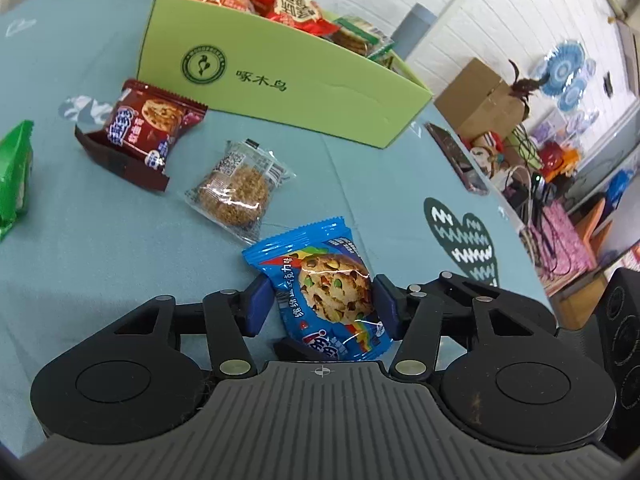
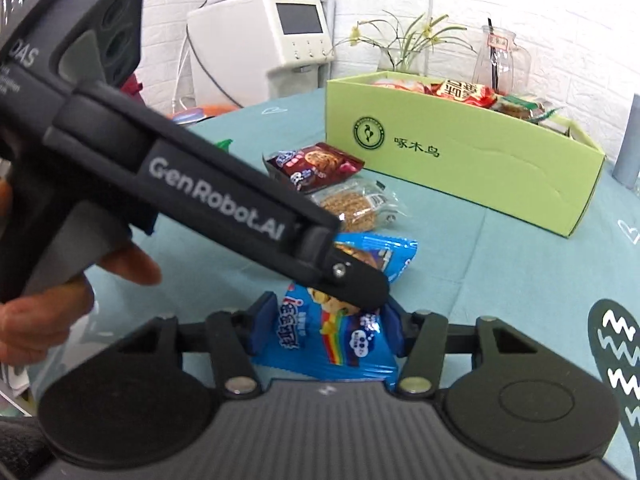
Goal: Organize snacks
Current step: 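Carry the blue cookie bag into the green box and open the left tool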
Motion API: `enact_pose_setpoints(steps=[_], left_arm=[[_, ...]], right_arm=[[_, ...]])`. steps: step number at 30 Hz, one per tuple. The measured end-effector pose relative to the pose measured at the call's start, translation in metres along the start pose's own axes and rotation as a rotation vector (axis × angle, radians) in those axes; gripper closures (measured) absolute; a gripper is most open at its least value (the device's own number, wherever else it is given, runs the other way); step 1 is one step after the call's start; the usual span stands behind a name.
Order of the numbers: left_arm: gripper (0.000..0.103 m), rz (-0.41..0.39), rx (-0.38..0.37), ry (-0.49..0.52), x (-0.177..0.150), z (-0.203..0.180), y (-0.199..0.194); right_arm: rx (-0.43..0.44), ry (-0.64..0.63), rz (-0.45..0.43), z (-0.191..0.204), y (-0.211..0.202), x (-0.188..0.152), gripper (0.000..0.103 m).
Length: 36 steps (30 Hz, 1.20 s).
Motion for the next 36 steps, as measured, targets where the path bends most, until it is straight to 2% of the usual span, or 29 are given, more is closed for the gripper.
enact_pose_setpoints(steps=[3, 5, 10, 13, 16, 21, 25, 28, 30, 32, 36], left_arm=[[0.068, -0.029, -0.015, 0.014, 0.014, -0.011, -0.01], [0.068, -0.058, -0.032, 0.023, 0.036, -0.02, -0.013], [0.07, -0.13, -0.079, 0.065, 0.123, -0.041, 0.001], [0.07, -0.158, -0.086, 0.109, 0.181, -0.057, 0.023], [0.069, -0.153, -0.076, 0.152, 0.227, -0.07, 0.057], [0.069, -0.106, -0.043, 0.144, 0.277, -0.06, 0.124], [0.067, -0.051, 0.012, 0.102, 0.284, -0.027, 0.168], [0.063, -0.037, 0.015, 0.08, 0.278, -0.009, 0.178], [0.052, -0.044, 0.012, 0.086, 0.275, -0.005, 0.176], [0.044, -0.055, 0.025, 0.113, 0.273, -0.006, 0.172], [0.03, -0.139, 0.001, 0.146, 0.272, -0.022, 0.143]], right_arm=[[-0.008, -0.001, -0.044, -0.001, -0.008, 0.009, 0.046], [-0.03, -0.02, -0.084, -0.004, -0.009, 0.018, 0.046], [-0.098, -0.039, -0.185, -0.046, 0.005, 0.078, 0.045], [-0.138, -0.028, -0.214, -0.083, 0.024, 0.116, 0.044], [-0.182, -0.001, -0.212, -0.122, 0.049, 0.146, 0.044], [-0.183, 0.082, -0.154, -0.182, 0.101, 0.17, 0.045], [-0.147, 0.112, -0.099, -0.204, 0.138, 0.172, 0.044], [-0.108, 0.146, -0.085, -0.211, 0.155, 0.166, 0.041], [-0.101, 0.155, -0.096, -0.21, 0.154, 0.162, 0.036], [-0.128, 0.141, -0.118, -0.205, 0.149, 0.161, 0.015], [-0.176, 0.102, -0.158, -0.2, 0.135, 0.16, 0.009]])
Point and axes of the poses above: each gripper's, at about its wrist camera, not at the fingertips, and y roughly the way its jaws point, z to its left, x to its top, the point moved 3 cm from there along y, roughly the way its jaws point, and after that the axes turned 9 degrees about -x, right-handed, at the moved point
